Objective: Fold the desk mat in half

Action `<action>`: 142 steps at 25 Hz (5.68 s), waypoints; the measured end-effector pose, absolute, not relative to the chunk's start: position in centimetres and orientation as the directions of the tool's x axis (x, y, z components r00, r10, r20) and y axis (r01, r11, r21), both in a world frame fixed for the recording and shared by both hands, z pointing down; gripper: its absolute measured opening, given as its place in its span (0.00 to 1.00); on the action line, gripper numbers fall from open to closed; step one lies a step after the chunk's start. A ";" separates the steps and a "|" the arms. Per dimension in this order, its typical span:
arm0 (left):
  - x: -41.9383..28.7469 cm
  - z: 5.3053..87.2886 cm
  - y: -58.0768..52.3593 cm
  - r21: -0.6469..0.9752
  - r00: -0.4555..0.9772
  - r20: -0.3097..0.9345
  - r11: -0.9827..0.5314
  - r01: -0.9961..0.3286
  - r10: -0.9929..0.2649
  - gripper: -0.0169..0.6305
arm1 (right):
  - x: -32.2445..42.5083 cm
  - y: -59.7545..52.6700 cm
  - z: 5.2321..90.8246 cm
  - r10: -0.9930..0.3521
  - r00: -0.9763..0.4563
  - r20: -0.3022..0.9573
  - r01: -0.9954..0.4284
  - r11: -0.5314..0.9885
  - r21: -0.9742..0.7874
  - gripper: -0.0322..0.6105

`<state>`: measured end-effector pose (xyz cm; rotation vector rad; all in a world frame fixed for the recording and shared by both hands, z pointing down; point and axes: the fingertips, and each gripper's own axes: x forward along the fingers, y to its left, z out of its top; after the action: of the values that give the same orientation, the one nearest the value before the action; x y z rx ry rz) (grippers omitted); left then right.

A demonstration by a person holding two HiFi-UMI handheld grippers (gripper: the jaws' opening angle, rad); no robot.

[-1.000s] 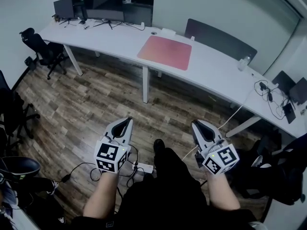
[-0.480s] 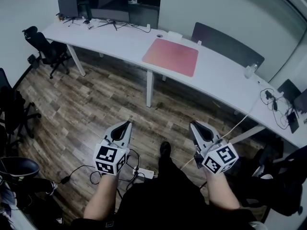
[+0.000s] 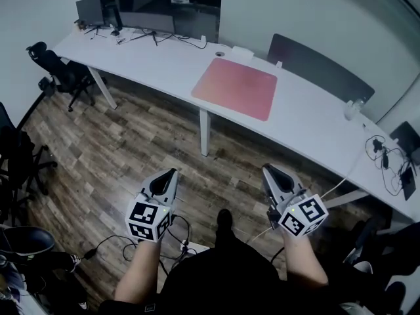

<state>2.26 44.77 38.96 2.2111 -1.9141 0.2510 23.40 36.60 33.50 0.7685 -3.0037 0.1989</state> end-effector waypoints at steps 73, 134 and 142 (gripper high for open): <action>-13.8 46.9 -4.2 0.037 0.504 0.449 -0.548 -0.836 -0.738 0.03 | 1.8 -2.8 46.4 -0.530 -0.708 0.467 -0.624 0.779 -0.061 0.17; -7.5 64.3 -6.3 0.095 0.553 0.689 -0.698 -0.710 -0.469 0.39 | 4.4 -7.3 66.4 -0.348 -0.549 0.760 -0.483 0.874 0.052 0.35; -5.9 64.2 -6.2 0.054 0.545 0.721 -0.749 -0.660 -0.428 0.42 | 4.2 -7.8 65.2 -0.360 -0.520 0.775 -0.477 0.875 0.086 0.15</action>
<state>-5.85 -6.16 64.16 2.4648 -0.8985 1.0230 4.20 -7.79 65.18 0.6013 -2.1714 0.1715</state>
